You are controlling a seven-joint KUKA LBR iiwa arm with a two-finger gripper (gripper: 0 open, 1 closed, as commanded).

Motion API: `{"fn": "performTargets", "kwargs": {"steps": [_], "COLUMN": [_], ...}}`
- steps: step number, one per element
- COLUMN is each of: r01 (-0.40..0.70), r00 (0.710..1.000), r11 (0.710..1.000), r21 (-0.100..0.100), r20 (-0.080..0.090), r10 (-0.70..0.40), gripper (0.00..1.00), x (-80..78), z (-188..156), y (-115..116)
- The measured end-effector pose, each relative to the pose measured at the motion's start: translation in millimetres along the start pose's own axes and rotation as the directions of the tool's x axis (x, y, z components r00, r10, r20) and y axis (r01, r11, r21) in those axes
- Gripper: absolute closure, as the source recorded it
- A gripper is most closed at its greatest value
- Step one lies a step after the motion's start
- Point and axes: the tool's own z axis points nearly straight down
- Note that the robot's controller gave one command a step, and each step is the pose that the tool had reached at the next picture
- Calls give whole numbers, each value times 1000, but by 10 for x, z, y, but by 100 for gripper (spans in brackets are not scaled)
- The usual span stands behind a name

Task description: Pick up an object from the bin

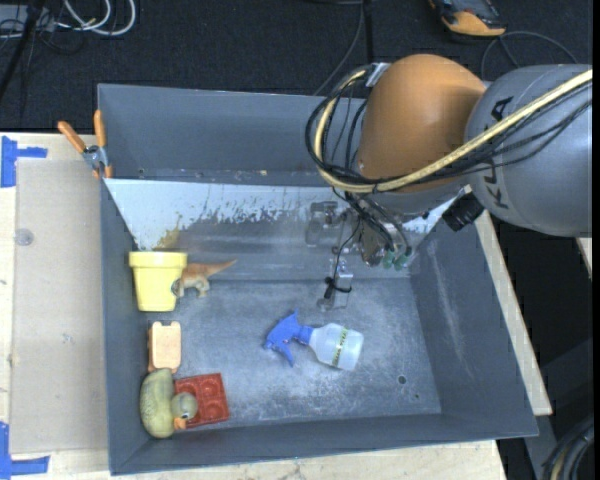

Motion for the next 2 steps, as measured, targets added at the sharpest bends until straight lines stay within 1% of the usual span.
{"fn": "performTargets", "kwargs": {"steps": [1, 2], "r01": [-1, 45], "r00": [1000, 999], "r11": [1000, 999], "r21": [-1, -1], "r20": [7, 10], "r10": [1, -45], "gripper": [0, 0], "x": [-8, 195], "z": [-48, 416], "y": [-3, -164]}}
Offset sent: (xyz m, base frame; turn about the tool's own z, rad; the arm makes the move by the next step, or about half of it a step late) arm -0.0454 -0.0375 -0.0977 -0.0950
